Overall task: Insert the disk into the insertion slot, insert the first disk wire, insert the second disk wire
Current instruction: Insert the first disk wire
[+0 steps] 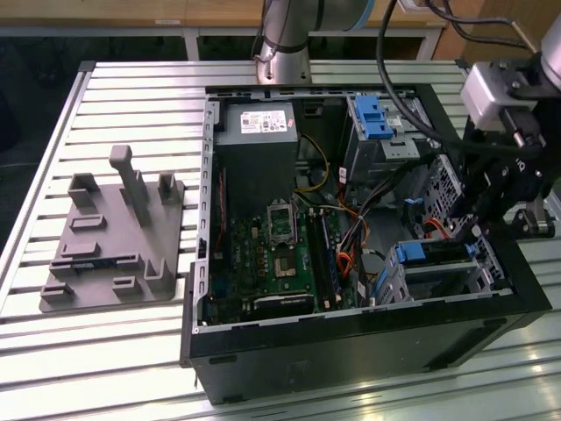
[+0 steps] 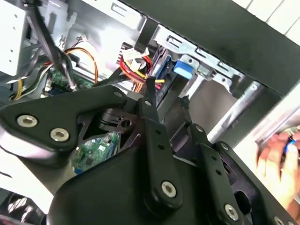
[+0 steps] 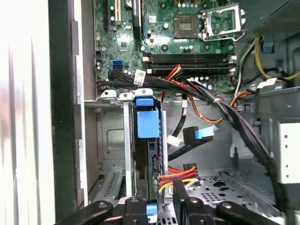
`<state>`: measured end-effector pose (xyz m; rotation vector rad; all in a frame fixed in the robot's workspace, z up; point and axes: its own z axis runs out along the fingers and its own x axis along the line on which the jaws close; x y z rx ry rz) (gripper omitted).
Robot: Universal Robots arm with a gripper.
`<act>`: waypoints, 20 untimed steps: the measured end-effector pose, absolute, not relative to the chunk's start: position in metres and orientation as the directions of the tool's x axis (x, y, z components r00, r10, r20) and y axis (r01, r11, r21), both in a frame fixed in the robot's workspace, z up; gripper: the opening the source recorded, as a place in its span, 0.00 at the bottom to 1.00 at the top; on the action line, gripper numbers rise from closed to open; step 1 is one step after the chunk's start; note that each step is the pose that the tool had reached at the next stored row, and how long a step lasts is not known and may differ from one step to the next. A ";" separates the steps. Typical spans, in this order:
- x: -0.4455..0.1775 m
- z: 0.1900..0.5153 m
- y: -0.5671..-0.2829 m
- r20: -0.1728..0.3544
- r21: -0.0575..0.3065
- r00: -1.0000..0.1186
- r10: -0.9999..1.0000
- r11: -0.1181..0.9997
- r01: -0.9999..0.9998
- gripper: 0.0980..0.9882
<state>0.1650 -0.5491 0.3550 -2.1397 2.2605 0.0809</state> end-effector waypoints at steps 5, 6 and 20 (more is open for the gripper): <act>0.165 0.376 -0.549 -0.056 0.018 -0.058 -0.997 0.057 -0.998 0.29; 0.165 0.377 -0.549 -0.056 0.018 -0.058 -0.997 0.057 -0.998 0.29; 0.165 0.389 -0.549 -0.056 0.018 -0.058 -0.997 0.057 -0.998 0.29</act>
